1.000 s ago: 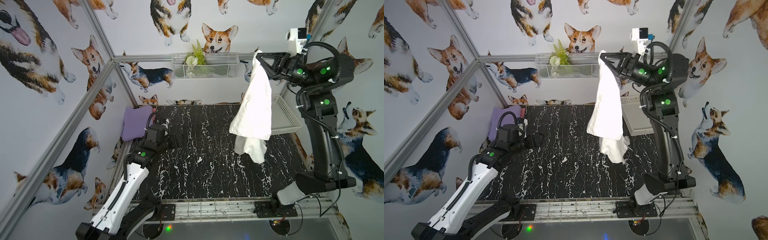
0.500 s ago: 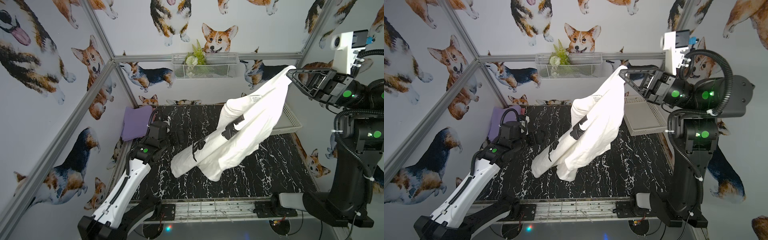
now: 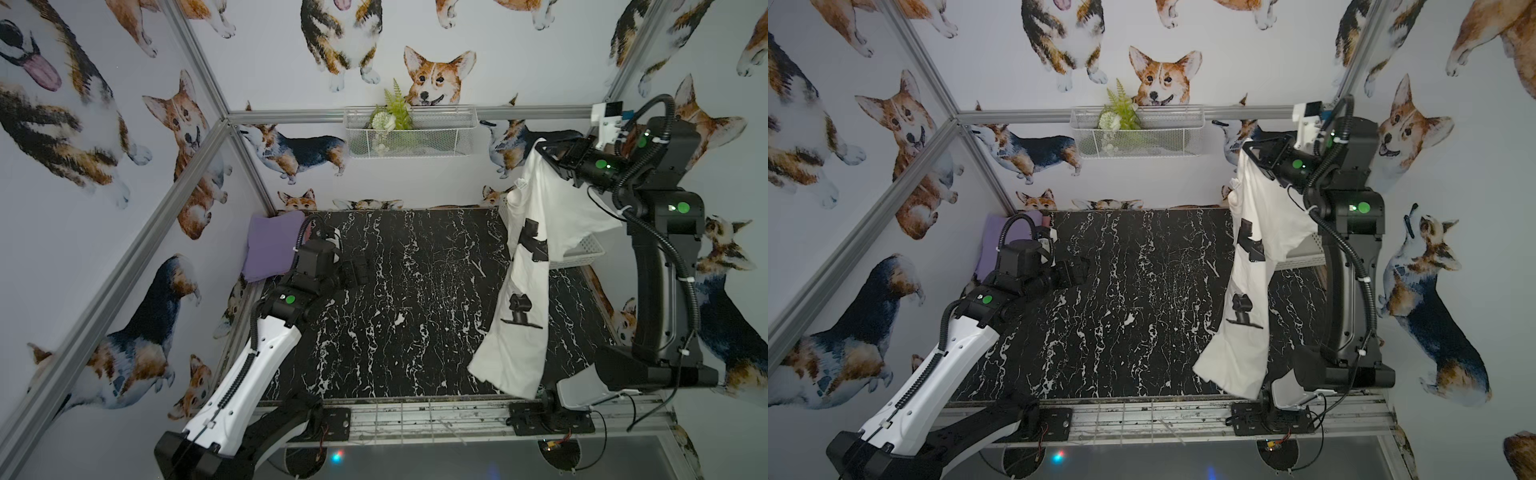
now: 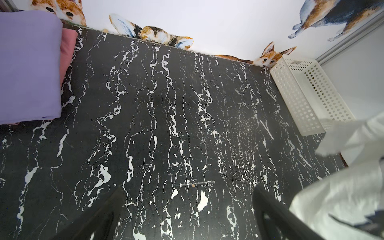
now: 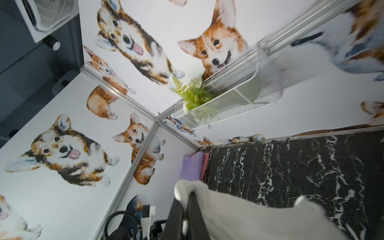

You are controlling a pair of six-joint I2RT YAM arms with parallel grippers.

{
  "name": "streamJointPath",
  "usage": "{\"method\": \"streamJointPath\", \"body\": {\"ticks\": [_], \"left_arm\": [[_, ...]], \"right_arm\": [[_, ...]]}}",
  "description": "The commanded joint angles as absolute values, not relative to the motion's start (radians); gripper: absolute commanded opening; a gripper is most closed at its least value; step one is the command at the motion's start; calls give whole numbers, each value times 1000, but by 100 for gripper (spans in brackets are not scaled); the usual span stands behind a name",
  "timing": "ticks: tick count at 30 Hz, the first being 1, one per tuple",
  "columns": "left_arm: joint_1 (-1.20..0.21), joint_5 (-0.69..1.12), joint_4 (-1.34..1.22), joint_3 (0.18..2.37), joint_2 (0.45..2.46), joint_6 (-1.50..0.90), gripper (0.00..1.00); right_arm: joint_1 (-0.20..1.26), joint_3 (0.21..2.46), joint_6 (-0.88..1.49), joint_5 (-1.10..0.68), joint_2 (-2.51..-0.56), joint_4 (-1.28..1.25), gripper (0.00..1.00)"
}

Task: Fold and stack t-shirts
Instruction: Place the T-shirt at the center of the board.

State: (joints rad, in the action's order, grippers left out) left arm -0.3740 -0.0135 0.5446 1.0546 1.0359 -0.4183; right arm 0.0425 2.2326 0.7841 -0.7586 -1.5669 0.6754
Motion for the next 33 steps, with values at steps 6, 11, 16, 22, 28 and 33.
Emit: {"method": "streamJointPath", "body": {"ticks": [6, 11, 16, 22, 28, 33], "left_arm": [[-377, -43, 534, 1049, 1030, -413, 100], [-379, -55, 522, 1043, 994, -398, 100], [-378, -50, 500, 1012, 975, -393, 100], [-384, -23, 482, 939, 947, -449, 99], [-403, -49, 529, 902, 898, -433, 100], [-437, -7, 530, 822, 894, -442, 100]], "right_arm": [[459, 2299, 597, -786, -1664, 716, 0], [449, 2272, 531, -572, -1590, 759, 0], [363, 2076, 608, -567, -1635, 683, 0], [438, 1810, 648, -523, -1831, 419, 0], [502, 1915, 673, -543, -2008, 454, 0], [542, 2022, 654, -504, -2157, 483, 0]]}}
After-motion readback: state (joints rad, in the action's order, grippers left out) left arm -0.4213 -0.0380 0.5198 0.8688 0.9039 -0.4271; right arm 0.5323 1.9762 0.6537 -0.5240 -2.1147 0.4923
